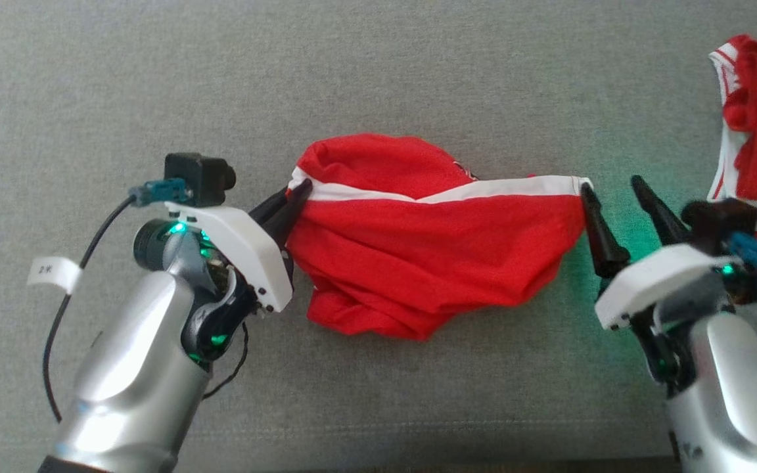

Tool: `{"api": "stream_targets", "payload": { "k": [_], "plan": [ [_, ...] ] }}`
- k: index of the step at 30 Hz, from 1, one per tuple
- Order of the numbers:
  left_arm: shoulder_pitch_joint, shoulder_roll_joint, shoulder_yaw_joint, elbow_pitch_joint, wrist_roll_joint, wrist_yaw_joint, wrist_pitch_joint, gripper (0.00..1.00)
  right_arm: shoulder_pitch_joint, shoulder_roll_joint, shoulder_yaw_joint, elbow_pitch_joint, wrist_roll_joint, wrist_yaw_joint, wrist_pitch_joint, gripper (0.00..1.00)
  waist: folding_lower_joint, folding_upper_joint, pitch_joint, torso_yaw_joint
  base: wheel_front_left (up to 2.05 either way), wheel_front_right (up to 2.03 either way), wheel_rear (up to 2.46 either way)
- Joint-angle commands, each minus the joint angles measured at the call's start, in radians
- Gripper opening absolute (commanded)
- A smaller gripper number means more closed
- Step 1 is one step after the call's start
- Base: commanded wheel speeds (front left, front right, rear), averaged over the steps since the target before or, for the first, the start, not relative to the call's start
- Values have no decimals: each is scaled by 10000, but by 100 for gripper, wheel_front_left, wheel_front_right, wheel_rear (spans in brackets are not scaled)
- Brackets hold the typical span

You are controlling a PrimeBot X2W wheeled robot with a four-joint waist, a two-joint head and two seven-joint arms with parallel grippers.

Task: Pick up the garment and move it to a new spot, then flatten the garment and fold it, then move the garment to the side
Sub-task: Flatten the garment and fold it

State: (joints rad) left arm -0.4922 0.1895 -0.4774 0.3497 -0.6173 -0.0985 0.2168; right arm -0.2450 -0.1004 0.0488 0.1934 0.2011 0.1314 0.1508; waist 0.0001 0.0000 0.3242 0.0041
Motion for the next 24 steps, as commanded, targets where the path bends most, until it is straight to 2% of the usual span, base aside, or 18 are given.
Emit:
{"api": "stream_targets", "payload": {
  "k": [1, 8, 9, 10, 11, 14, 17, 24],
  "plan": [
    [-456, 209, 268, -330, 106, -51, -98, 0, -353, -150, 362, 8, 97, -7, 132, 100, -1, 0, 72, 50, 0, 0, 0],
    [-600, 139, 113, -198, 92, -100, -222, 0, -1123, -397, 1111, 1406, 494, -7, 759, 100, -1, 0, 196, 219, 0, 0, 0],
    [-606, 135, 109, -186, 88, -104, -271, 0, -1162, -431, 1208, 1524, 552, -7, 860, 83, -1, 0, 193, 223, 0, 0, 0],
    [-610, 137, 101, -175, 99, -107, -325, 0, -1189, -460, 1303, 1614, 635, -7, 943, 34, -1, 0, 186, 227, 0, 0, 0],
    [-622, 149, 94, -174, 133, -108, -402, 0, -1217, -486, 1374, 1641, 736, -7, 928, 0, -1, 0, 182, 229, 0, 0, 0],
    [-657, 174, 106, -223, 237, -99, -729, 0, -1209, -606, 1429, 1565, 956, -7, 759, 0, -1, 0, 130, 232, 0, 0, 0],
    [-711, 248, 157, -391, 455, -8, -1182, 0, -1146, -738, 1314, 1006, 1040, -7, 148, 0, -1, 0, -7, 217, 0, 0, 0],
    [-1021, 625, 297, -1592, 895, 95, -1808, 0, -1211, -1106, 870, -1534, 683, -7, -895, 0, -1, 0, -800, 153, 0, 0, 0]
  ]
}}
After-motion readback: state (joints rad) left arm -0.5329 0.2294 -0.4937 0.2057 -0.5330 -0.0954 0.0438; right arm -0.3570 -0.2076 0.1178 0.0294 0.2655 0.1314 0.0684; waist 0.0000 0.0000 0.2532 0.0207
